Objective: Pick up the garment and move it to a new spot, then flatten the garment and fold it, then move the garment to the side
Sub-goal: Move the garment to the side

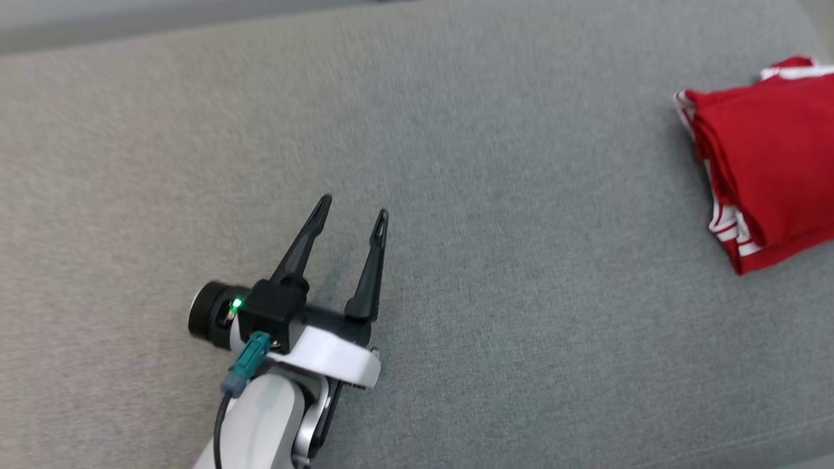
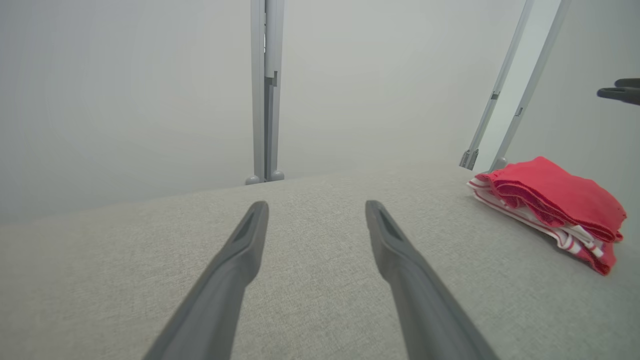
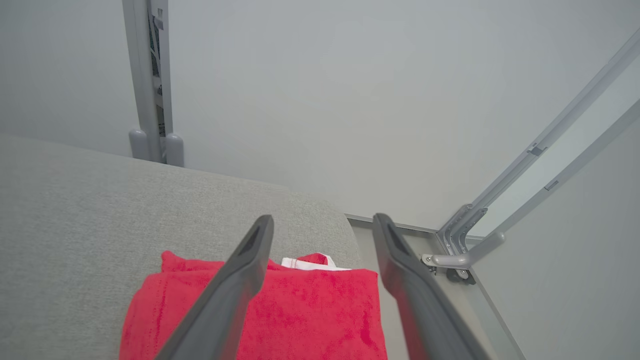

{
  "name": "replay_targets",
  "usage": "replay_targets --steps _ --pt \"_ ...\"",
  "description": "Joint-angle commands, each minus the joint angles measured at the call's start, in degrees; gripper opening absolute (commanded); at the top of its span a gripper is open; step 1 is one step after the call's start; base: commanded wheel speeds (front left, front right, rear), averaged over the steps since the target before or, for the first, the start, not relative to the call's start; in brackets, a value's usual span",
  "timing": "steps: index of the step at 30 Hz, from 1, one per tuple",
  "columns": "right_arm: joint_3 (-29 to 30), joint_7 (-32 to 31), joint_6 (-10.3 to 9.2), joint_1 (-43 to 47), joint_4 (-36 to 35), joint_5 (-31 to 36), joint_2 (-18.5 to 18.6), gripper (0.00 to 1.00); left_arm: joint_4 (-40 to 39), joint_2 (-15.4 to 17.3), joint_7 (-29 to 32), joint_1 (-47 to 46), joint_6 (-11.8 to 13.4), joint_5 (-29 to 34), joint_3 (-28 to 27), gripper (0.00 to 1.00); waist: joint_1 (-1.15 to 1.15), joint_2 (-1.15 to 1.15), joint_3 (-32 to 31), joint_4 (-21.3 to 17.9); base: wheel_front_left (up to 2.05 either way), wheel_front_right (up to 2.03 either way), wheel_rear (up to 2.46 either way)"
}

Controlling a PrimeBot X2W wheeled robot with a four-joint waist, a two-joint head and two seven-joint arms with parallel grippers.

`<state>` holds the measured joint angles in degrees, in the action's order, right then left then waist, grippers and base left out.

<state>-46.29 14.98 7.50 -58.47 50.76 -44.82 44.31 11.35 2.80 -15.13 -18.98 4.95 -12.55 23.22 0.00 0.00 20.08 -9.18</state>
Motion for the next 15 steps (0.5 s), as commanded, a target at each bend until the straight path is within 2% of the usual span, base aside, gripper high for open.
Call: replay_targets --steps 1,9,15 --pt "1.65 0.28 -0.02 2.59 -1.98 1.07 -1.33 1.00 -0.50 0.29 0.05 1.86 0.42 -0.59 -0.83 1.00 0.00 0.00 -6.44 1.56 0.00 0.00 0.00" --pt "14.21 0.28 -0.02 19.26 -13.21 9.63 -8.05 1.00 -2.62 0.28 0.05 10.47 1.40 -2.78 -4.62 1.00 0.00 0.00 -16.54 4.19 0.00 0.00 0.00" --pt "27.68 0.27 -0.02 32.32 -22.97 17.14 -14.44 1.00 -3.46 0.27 0.05 14.72 2.09 -2.94 -7.93 1.00 0.00 0.00 -19.94 6.40 0.00 0.00 0.00"
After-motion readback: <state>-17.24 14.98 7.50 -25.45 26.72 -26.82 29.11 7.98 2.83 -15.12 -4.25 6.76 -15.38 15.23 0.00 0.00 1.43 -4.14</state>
